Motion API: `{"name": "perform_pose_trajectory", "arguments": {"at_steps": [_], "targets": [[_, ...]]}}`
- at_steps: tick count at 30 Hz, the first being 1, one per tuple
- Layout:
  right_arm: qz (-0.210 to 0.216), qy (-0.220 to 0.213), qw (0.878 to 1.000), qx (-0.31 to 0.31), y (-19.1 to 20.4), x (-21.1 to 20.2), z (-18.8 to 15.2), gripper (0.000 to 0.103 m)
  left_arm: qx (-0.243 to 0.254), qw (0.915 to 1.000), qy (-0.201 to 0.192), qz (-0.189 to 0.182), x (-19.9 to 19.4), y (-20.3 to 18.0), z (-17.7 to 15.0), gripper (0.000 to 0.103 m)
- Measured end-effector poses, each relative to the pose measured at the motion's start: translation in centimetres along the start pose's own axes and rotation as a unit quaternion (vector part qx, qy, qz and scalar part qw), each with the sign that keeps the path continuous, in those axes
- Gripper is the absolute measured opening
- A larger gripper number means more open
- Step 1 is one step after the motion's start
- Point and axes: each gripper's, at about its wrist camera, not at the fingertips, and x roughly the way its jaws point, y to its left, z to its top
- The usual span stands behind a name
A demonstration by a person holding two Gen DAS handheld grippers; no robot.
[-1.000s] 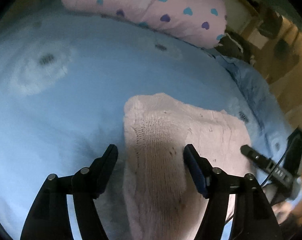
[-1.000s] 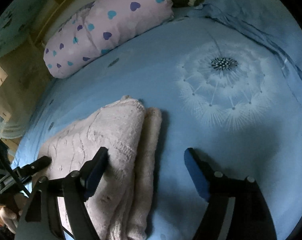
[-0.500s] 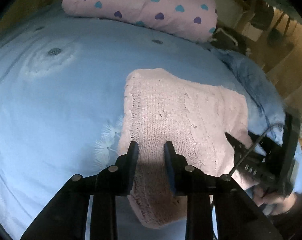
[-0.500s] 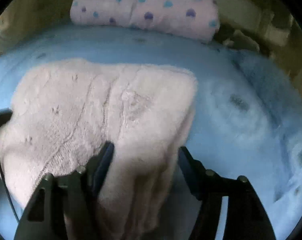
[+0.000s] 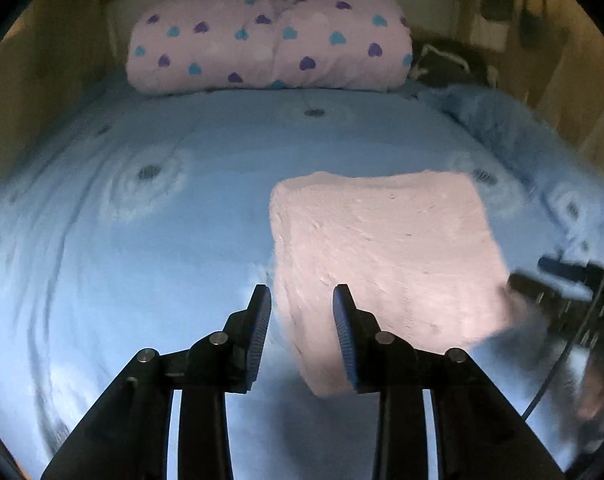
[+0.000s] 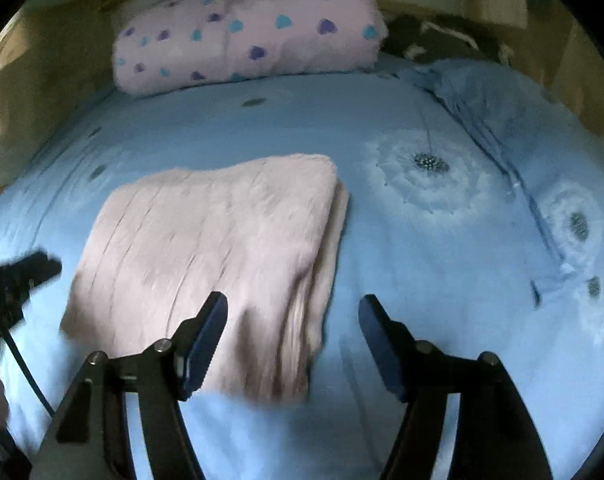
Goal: Fold small clothes
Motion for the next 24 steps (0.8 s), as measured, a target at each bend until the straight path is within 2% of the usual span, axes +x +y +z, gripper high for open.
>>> {"name": "perform_pose_trajectory", "arguments": {"at_steps": [3,5,8,12,13,14,17,20,24], "targets": [[0.016,-0.023,1.0,-0.004,0.5,-2.9,-1.6,0.071,-0.045,0.9985,-0.004,-0.033,-2.1,0.5,-1.1,0.013],[0.02,-0.025,0.999,-0.005,0.7,-4.0,-2.2,0.071,-0.063,0.9977,0.004,-0.026,-2.9,0.7,-1.2,0.013],[-0.001,-0.032,0.999,-0.037,1.5,-5.6,-2.7,0.071,-0.081,0.9955,0.016,-0.045,-3.8,0.6,-1.5,0.014],[-0.011,-0.04,0.998,-0.048,1.4,-7.2,-3.6,0.072,-0.052,0.9985,0.015,-0.009,-5.8,0.5,-2.9,0.016],[-0.007,-0.038,0.998,-0.043,1.1,-7.6,-4.1,0.072,-0.047,0.9988,0.015,-0.003,-6.2,0.5,-3.4,0.021],[-0.004,-0.032,0.999,-0.037,0.8,-7.6,-4.4,0.072,-0.043,0.9989,0.019,-0.002,-6.6,0.4,-4.3,0.028],[0.003,-0.006,1.0,-0.023,0.0,-6.9,-5.6,0.072,-0.033,0.9989,0.032,-0.008,-7.2,-0.3,-6.7,0.038],[0.001,0.027,1.0,-0.012,-0.1,-5.7,-7.1,0.072,-0.022,0.9989,0.042,0.001,-7.2,-1.3,-8.5,0.039],[0.001,0.054,0.998,-0.011,0.6,-4.5,-8.9,0.072,-0.031,0.9964,0.079,0.003,-5.6,-2.0,-10.4,0.039]]}}
